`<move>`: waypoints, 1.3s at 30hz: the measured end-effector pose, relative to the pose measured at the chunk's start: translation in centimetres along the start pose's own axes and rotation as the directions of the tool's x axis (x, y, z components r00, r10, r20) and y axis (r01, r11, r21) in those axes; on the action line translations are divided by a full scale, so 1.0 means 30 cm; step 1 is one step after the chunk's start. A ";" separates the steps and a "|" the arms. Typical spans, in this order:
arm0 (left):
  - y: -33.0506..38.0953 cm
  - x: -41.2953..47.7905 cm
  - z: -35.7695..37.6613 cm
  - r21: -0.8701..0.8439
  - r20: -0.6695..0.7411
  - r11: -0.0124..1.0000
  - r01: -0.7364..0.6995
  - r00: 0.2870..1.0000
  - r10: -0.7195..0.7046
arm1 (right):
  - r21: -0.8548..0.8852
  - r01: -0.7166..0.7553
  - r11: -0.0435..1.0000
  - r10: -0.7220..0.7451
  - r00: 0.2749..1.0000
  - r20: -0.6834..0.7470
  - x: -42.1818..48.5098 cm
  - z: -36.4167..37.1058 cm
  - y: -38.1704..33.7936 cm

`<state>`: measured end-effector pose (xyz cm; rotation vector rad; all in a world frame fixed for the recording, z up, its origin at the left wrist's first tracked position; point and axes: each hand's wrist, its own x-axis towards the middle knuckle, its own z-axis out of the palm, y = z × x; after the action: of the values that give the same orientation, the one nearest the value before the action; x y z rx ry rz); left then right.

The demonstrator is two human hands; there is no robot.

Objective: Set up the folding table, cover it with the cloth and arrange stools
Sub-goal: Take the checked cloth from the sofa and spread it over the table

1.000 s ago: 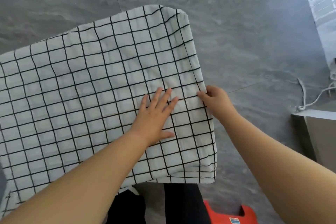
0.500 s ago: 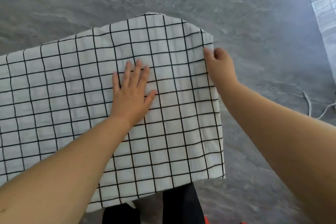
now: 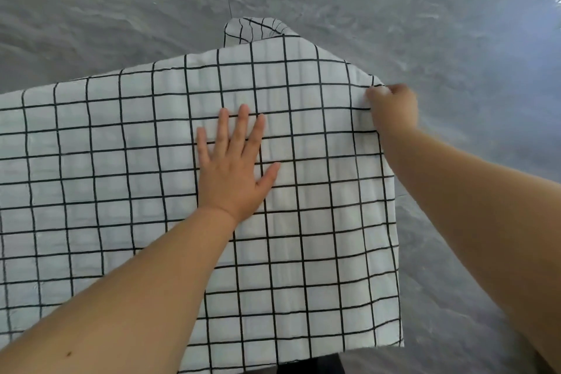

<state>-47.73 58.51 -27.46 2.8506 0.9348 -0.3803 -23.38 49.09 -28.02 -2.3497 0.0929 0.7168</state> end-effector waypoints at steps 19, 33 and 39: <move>-0.005 0.010 -0.004 -0.029 0.003 0.999 -0.031 1.000 0.031 | 0.060 0.331 0.942 -0.334 0.896 0.293 -0.027 0.176 -0.136; -0.013 0.012 -0.001 -0.034 0.002 0.999 -0.042 0.999 0.042 | -0.483 0.667 0.566 -0.437 0.741 0.510 0.092 0.219 -0.334; -0.017 0.010 0.000 -0.032 -0.002 0.999 -0.037 0.999 0.037 | -0.525 0.525 0.670 -0.293 0.836 0.463 0.100 0.179 -0.251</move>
<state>-47.80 59.08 -27.57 2.8348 0.8787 -0.3565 -21.49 58.60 -28.54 -2.6575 -0.9755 1.0177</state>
